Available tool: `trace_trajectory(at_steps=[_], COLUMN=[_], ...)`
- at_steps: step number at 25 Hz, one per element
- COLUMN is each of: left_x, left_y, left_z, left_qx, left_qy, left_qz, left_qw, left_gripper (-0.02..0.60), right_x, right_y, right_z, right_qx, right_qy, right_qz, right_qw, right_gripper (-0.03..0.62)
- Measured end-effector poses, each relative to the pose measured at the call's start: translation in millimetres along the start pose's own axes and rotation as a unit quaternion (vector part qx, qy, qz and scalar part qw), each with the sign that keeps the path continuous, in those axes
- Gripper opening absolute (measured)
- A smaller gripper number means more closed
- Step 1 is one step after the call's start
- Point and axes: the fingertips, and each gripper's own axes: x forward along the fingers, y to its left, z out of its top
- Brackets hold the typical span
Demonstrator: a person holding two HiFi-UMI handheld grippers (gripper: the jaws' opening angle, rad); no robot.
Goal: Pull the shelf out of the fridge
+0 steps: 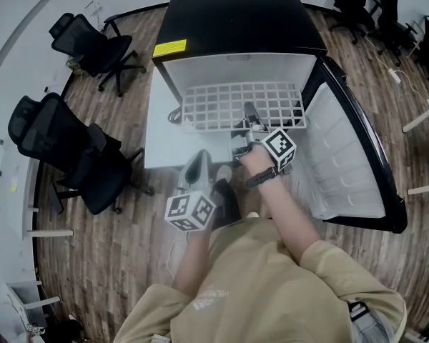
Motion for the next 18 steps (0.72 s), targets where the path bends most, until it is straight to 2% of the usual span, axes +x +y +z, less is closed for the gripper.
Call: trace_trajectory(at_steps=[3,6,10,15,17,18], left_x=[-4,-10,-13,-15,-14,-13], left_y=[-2,-3,-3,6,10,11], left_z=[2,3,4,3,2,2], left_qx=[-0.010,-0.003,0.007,0.010,0.017,0.023], left_qy=[-0.003,-0.005,-0.007,-0.005,-0.003,-0.003], left_qz=[0.000,0.003,0.006,0.013,0.018,0.020], left_qw=[0.9999,1.0000,0.9999,0.9998,0.9997,0.9995], left_gripper=[0.002,0.002,0.002,0.002,0.002,0.002], right_x=[-6,-22,-45,-67,-74,-78], right_y=[-1,-9,-22,-21,-14,-10], right_z=[0,-4,-18,-31,-36,-39], right_qx=[-0.009,-0.032,-0.127,-0.234,-0.297,-0.337], right_qy=[0.003,0.018,0.063,0.107,0.124,0.132], right_qz=[-0.002,-0.026,-0.039,-0.027,-0.012,-0.002], right_qw=[1.000,0.999,0.989,0.966,0.947,0.932], right_gripper=[0.028,0.029,0.029,0.029,0.029,0.029])
